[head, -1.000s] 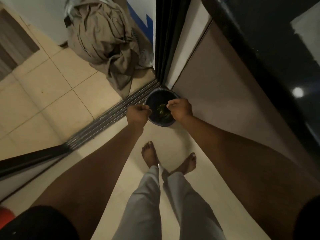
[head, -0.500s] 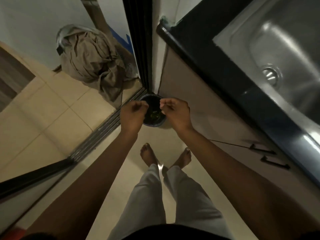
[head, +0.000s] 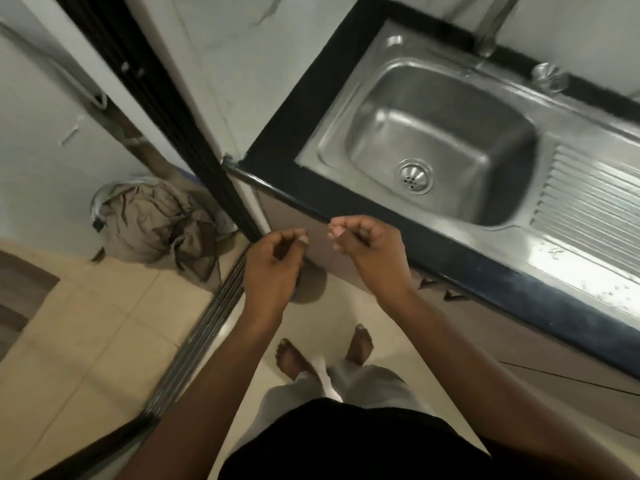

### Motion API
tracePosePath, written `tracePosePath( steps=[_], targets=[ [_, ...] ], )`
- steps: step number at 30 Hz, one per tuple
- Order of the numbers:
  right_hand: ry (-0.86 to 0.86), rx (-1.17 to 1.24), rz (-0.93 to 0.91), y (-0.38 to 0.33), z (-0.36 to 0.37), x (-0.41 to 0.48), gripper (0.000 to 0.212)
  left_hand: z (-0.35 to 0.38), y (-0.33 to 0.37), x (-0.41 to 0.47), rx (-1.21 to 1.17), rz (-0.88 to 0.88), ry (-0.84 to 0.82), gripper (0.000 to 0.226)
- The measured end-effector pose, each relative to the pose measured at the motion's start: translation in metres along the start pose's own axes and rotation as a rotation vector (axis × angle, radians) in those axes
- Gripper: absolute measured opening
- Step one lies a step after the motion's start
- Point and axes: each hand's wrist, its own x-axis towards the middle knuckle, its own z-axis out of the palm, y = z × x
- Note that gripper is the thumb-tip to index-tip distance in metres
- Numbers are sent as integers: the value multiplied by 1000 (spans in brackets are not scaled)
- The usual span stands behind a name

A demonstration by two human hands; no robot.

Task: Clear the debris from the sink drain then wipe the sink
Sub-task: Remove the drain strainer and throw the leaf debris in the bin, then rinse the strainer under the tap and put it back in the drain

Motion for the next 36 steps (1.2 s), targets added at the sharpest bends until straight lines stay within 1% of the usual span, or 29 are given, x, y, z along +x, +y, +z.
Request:
tracePosePath(
  steps=[3,5,11,17,24,36],
  targets=[
    [65,54,-10,-15,-28,-2,13,20,25,-7,4,53,-65,10],
    [86,132,4,-23,-46,-4,14,36,43,-10,4,84,-91,11],
    [145,245,-39,-39,-104,0,11,85,90,-8,-22,117,-159,13],
    [215,248,-58,-43,-160,19,11,142,119,-5,-17,152,-198,15],
    [298,198,-42,-40,-204,45,8,193,123,6,-34,120,-237,13],
    [478,202,27,-41,-230,105,10,258,147,89,62,152,-404,17]
  ],
)
